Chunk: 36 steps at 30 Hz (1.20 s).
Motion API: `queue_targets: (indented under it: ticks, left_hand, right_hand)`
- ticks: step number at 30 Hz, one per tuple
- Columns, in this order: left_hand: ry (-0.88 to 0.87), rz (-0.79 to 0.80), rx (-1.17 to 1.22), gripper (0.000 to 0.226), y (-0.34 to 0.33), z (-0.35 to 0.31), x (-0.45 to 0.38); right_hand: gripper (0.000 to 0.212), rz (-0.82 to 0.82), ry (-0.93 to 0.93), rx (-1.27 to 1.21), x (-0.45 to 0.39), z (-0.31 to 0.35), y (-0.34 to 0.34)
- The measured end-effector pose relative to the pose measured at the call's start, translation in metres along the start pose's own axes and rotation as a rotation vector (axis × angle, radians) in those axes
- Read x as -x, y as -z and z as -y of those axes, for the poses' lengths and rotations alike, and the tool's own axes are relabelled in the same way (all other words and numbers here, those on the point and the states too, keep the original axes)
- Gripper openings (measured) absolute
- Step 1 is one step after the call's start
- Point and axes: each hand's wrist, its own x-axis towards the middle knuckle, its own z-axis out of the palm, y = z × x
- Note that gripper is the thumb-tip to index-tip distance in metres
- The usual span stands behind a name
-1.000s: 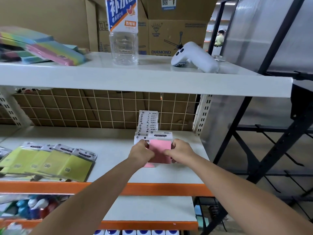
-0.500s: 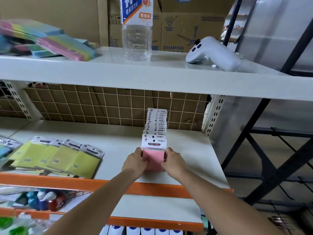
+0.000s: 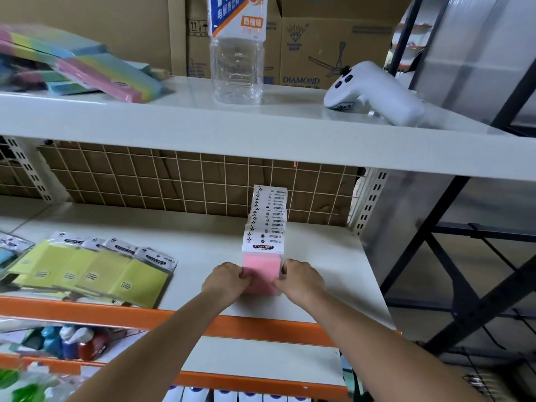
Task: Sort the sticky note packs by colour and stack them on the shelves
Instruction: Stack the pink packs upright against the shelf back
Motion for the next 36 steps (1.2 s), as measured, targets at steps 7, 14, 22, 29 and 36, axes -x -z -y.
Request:
queue_targets:
  ticks: [7,14,22,29,36]
  left_hand:
    - [-0.025,0.053,0.053,0.025,0.0,0.008,0.002]
    - [-0.035,0.021,-0.036,0.031,-0.005,0.008,0.005]
    - [-0.083,0.033,-0.131,0.033,0.001,0.009,0.004]
    - [-0.115,0.153,0.061,0.022,0.021,0.018,0.01]
    - [-0.169,0.232,0.264,0.059,0.044,0.038,0.016]
  right_hand:
    - [0.031,0.038,-0.008,0.042,-0.005,0.001,-0.003]
    - [0.033,0.063,0.005,0.09,-0.007,0.004,0.0]
    - [0.028,0.07,0.002,0.092,-0.005,0.008,0.002]
    - [0.03,0.073,-0.064,0.091,0.003,0.015,0.003]
    - [0.045,0.12,-0.202,0.046,0.011,0.036,0.005]
